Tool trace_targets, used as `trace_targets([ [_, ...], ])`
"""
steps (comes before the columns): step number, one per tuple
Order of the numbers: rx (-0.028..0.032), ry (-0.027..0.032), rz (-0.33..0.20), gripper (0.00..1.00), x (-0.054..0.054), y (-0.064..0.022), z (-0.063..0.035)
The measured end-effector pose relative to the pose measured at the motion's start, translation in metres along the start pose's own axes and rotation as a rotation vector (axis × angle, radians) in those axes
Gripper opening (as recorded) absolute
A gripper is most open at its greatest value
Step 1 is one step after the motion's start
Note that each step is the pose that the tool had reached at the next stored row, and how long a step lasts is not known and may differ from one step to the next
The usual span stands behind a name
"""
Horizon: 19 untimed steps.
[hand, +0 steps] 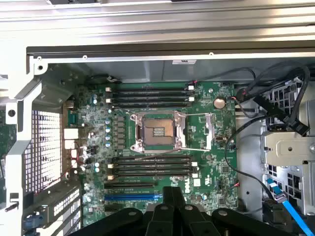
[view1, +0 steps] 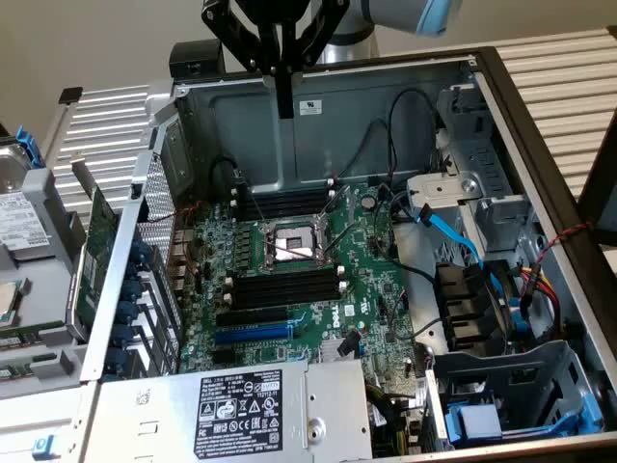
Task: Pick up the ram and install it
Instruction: 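Reach for the ram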
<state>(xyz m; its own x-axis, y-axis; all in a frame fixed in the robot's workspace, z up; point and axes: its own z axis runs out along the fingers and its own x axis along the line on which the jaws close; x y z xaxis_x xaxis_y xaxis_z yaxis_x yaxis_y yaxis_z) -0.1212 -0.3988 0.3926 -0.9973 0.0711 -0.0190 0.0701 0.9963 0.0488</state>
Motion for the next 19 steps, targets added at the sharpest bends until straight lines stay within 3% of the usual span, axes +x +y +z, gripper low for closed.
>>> trace_targets([
  [14, 0.0, 0.0, 0.0, 0.11, 0.0, 0.0, 0.0],
  [19, 0.0, -0.0004, 0.0, 0.11, 0.014, -0.0011, -0.0004],
])
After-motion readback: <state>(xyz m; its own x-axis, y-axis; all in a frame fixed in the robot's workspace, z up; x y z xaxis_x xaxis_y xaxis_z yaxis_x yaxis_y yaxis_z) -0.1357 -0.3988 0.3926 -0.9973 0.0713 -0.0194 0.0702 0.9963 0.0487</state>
